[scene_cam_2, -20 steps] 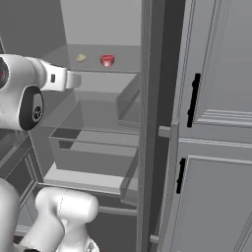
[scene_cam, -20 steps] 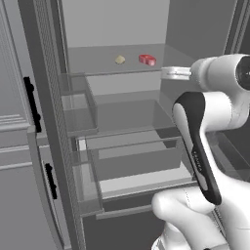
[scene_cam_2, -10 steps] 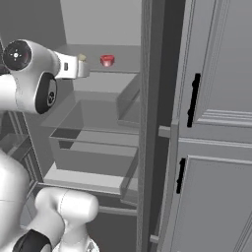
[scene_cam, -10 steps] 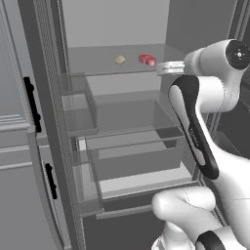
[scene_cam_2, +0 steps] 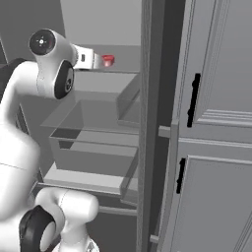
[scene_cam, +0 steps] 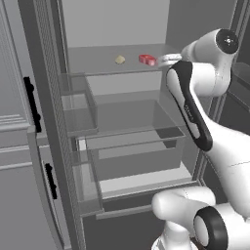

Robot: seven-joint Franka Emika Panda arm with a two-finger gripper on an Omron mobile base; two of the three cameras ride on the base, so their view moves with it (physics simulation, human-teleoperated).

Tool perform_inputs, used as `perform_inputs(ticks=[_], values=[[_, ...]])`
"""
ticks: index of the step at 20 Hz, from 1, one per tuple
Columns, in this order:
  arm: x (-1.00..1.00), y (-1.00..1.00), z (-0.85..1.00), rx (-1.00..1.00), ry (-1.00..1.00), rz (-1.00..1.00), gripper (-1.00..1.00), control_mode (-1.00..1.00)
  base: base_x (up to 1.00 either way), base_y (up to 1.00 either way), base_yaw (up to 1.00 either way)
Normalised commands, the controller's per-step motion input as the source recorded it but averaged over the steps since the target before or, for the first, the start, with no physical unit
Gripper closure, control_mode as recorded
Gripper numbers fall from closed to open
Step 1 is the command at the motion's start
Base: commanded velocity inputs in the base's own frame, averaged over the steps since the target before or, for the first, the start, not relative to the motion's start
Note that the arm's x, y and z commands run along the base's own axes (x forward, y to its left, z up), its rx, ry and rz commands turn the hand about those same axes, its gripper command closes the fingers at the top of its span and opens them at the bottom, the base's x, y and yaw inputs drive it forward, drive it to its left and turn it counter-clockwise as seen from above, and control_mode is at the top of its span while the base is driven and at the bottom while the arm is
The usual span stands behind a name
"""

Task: Place one garlic and one steak in each tupperware on the nearby counter, to pack two identical lunches.

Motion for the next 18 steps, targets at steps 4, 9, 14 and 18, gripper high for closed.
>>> perform_inputs(ticks=[4,9,14,18], values=[[0.66,0.00,-0.22,-0.01,0.01,-0.02,-1.00,-1.00,0.00,0.00,0.00],[0.46,-0.01,0.00,0.00,0.01,0.00,-1.00,-1.00,0.00,0.00,0.00],[0.51,-0.01,-0.02,0.00,0.07,0.00,-1.00,-1.00,0.00,0.00,0.00],[0.59,-0.06,-0.06,0.00,0.06,0.02,-1.00,-1.00,0.00,0.00,0.00]])
